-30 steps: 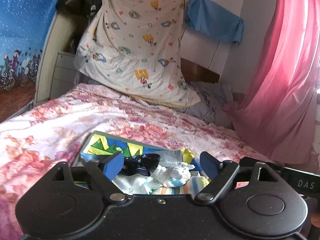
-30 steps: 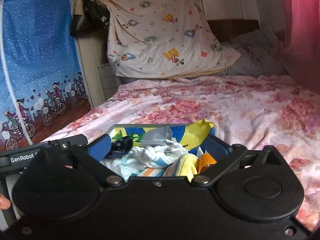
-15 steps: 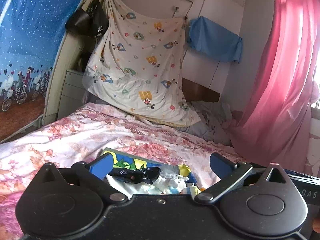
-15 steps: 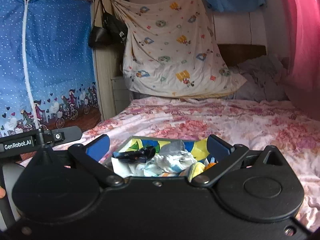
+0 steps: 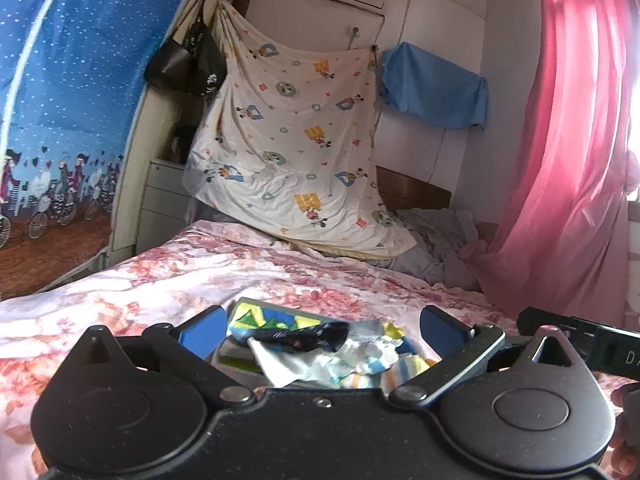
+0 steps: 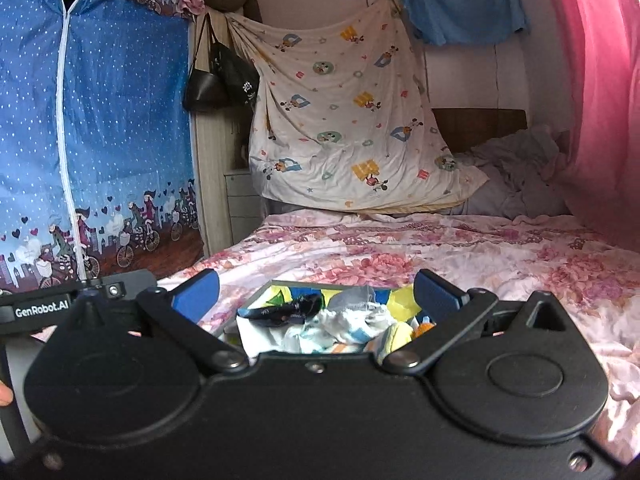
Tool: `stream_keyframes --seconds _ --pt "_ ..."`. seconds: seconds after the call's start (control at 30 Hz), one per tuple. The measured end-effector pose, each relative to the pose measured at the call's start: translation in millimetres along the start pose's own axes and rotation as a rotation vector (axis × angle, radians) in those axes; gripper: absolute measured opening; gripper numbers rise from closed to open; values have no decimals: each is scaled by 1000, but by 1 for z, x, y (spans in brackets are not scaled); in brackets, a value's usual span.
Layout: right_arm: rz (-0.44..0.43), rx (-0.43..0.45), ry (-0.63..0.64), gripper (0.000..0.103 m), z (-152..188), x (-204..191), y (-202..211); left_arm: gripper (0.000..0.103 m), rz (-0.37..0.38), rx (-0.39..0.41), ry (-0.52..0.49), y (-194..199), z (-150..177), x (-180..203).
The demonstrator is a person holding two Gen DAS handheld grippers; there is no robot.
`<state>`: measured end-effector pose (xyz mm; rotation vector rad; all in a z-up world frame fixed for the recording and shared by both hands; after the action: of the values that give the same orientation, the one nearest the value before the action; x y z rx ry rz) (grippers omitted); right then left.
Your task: Organize soft objects
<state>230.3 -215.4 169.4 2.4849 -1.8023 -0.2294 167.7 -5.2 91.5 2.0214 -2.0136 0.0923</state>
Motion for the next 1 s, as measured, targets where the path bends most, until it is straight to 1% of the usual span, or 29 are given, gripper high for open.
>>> stream_keyframes --seconds 0.2,0.5,0.63,0.73,1.0 --pt "14 -15 2 102 17 -5 0 102 -50 -12 -36 10 25 -11" --pt "17 -66 -14 102 38 -9 0 102 -81 -30 -61 31 41 -20" --pt "29 -70 -8 102 46 -6 7 102 -93 -43 -88 41 51 -20" --pt "35 -83 1 102 45 -6 11 102 -97 -44 -104 46 54 -18" --pt "30 -98 0 102 49 -11 19 102 -123 -41 -91 57 54 -24"
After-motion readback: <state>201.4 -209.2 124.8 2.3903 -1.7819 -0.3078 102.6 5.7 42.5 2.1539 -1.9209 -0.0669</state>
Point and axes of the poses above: each gripper's, at about its wrist camera, not at the fingertips, and y roughly against the way its jaws point, x to its right, z to its underside, the point moved 5 cm from there along -y, roughly the way its jaws point, and after that the axes turned 2 degrees about -z, right-handed, at the moved point
